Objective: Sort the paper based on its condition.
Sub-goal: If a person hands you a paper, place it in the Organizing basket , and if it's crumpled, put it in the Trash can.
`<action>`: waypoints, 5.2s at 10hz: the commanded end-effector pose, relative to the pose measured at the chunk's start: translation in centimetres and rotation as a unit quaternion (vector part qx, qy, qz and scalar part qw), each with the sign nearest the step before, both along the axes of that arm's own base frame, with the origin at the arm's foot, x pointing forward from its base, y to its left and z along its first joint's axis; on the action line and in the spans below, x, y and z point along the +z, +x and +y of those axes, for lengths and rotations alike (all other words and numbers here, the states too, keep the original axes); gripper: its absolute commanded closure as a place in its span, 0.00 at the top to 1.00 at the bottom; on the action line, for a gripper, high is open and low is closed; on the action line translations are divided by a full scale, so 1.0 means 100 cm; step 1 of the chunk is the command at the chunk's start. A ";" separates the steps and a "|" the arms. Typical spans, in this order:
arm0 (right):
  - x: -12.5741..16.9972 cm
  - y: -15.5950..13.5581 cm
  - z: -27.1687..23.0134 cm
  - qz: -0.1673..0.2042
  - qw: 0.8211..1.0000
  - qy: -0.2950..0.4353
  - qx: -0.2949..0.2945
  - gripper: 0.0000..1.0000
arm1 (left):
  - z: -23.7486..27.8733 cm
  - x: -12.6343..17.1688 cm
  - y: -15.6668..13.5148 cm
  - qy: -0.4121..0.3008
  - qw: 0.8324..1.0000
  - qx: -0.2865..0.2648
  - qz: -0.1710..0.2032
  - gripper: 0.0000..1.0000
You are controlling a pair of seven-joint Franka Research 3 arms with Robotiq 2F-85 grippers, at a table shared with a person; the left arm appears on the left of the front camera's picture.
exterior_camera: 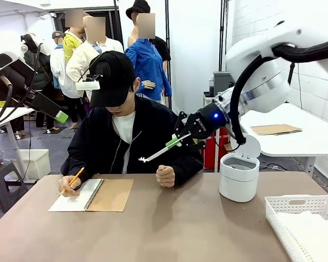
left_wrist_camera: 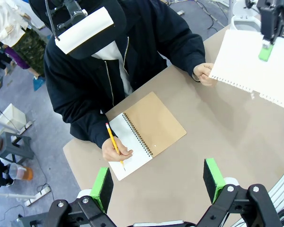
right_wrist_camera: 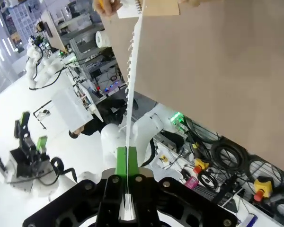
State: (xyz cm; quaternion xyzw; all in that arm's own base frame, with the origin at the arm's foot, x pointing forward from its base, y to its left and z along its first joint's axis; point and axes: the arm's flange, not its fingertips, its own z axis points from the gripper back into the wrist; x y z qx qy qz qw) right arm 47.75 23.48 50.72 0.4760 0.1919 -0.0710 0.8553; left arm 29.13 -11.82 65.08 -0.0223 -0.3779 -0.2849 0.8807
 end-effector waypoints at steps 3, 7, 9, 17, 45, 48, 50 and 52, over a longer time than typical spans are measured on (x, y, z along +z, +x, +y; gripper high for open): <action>0.052 -0.008 -0.044 -0.134 0.987 -0.068 0.055 0.00 | 0.000 0.000 0.000 -0.001 1.000 0.001 0.000 1.00; 0.097 -0.030 -0.093 -0.239 0.951 -0.171 0.098 0.00 | 0.000 0.000 0.000 -0.001 1.000 0.001 0.000 1.00; 0.106 -0.038 -0.115 -0.291 0.922 -0.227 0.114 0.00 | 0.000 0.000 0.000 -0.001 1.000 0.001 0.000 1.00; 0.096 -0.121 -0.217 -0.311 0.835 -0.423 0.165 0.00 | 0.000 0.000 0.000 -0.001 1.000 0.001 0.000 1.00; -0.086 -0.149 -0.212 -0.205 0.882 -0.412 0.105 0.00 | 0.000 0.000 0.000 -0.001 1.000 0.001 0.000 1.00; -0.106 -0.151 -0.210 -0.200 0.879 -0.423 0.094 0.00 | 0.000 0.000 0.000 -0.001 1.000 0.001 0.000 1.00; -0.115 -0.147 -0.215 -0.192 0.883 -0.420 0.086 0.00 | 0.000 0.000 0.000 -0.001 1.000 0.001 0.000 1.00; -0.095 -0.134 -0.216 -0.195 0.880 -0.421 0.103 0.00 | 0.000 0.000 0.000 -0.001 1.000 0.001 0.000 1.00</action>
